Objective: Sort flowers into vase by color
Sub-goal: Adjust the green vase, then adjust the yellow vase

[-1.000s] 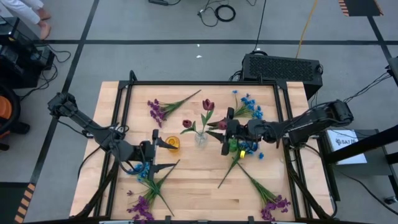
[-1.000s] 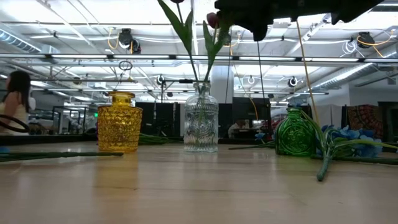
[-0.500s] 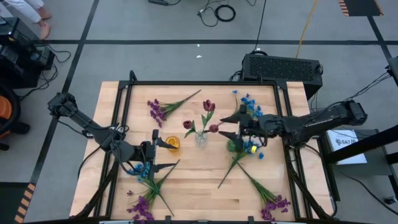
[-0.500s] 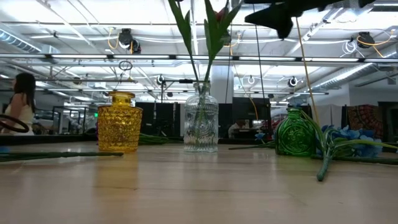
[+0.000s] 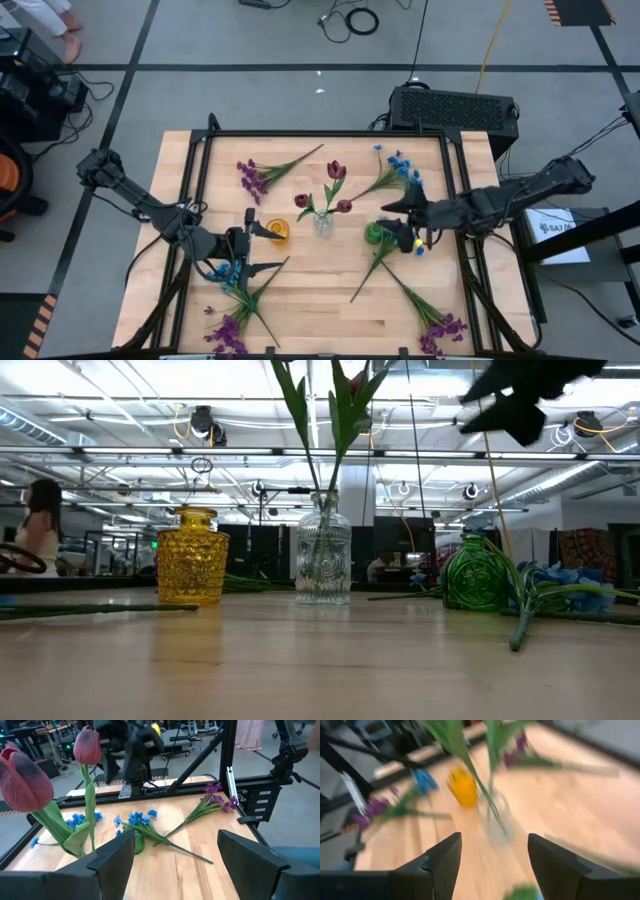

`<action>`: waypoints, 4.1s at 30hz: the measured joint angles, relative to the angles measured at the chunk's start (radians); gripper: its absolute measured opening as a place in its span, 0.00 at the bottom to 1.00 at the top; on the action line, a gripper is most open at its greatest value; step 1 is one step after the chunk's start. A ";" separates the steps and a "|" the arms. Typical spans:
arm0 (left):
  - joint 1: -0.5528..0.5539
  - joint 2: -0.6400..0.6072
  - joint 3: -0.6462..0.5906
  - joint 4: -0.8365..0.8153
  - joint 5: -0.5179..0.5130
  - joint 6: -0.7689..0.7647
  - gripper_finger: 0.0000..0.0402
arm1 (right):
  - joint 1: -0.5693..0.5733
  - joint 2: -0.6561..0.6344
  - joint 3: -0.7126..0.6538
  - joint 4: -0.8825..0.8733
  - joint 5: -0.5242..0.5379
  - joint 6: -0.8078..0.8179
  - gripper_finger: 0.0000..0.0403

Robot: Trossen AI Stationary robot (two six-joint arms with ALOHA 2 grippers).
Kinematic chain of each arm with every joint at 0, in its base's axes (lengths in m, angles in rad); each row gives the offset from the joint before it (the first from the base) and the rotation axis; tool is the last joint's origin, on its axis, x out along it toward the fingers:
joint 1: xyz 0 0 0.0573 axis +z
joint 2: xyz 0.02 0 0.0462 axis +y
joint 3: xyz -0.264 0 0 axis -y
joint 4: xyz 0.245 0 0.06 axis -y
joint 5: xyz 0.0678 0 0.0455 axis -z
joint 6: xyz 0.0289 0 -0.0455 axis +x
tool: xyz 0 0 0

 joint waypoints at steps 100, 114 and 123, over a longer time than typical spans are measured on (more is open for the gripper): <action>0.050 0.000 0.000 -0.389 -0.111 -0.227 0.69 | 0.071 0.497 0.101 -0.244 -0.039 0.011 0.00; 0.021 0.000 -0.011 -0.762 -0.055 -0.611 0.49 | 0.064 0.518 0.100 -0.241 -0.048 -0.042 0.00; -0.061 0.010 -0.149 -0.607 -0.042 -0.730 0.40 | 0.064 0.518 0.100 -0.234 -0.050 -0.044 0.00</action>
